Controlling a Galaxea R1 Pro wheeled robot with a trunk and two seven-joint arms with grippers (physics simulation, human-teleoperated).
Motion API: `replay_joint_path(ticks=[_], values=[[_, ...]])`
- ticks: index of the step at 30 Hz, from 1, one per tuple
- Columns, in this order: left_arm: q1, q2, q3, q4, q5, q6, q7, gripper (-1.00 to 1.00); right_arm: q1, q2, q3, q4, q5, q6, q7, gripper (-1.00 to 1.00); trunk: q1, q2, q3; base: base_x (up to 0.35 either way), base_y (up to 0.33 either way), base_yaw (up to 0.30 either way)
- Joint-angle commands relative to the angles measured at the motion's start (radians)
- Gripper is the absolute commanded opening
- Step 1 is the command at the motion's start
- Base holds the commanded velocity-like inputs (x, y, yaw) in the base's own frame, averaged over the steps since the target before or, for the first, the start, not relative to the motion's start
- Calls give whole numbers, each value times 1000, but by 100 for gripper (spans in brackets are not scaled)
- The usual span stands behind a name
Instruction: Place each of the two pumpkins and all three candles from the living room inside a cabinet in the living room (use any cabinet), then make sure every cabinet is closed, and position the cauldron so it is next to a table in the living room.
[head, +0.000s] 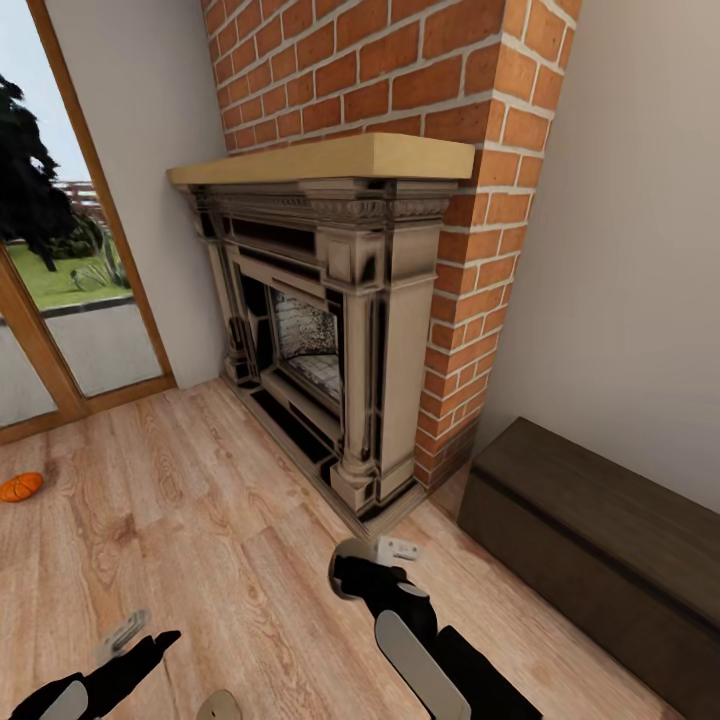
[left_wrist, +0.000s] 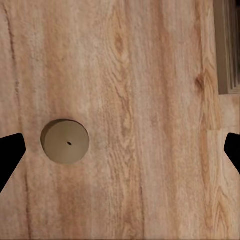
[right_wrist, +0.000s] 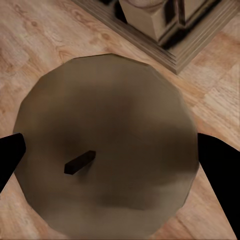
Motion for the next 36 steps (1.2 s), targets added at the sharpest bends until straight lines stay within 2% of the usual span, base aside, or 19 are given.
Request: replay_joint_path(ticks=[1,4,10,19,22,28,36], values=[[0,0,8,-1,4,10,-4,100,-1,-1,1,-9,-4,8,-7,-100,4,-8,-4,0,0,0],[-1,-3,7,-1,4,10,-6,100,-1,-1,2,-32,-4,15,-7,-100,15,-29,-14,0,0,0],[-1,-34,5,-2,-9,9,-4,100,-1,-3,2,-51,-3,20,-11,-100,38,-71,-32,0,0,0],[0,-37,5,-1,-10,7,-1,100,-1,-3,2,-56,-2,23,-11,-100,73,-134,-61,0,0,0],[0,-38,5,-1,-10,7,-2,100,-1,-4,4,-93,-3,25,-12,-100,84,-155,-70,0,0,0],[0,-43,4,-2,-11,6,-2,100,-1,-9,70,-259,-3,27,-14,-100,107,-197,-89,0,0,0],[1,-52,2,-2,-13,-2,-2,100,-1,-11,80,-298,-4,28,-13,-100,138,-253,-114,0,0,0]])
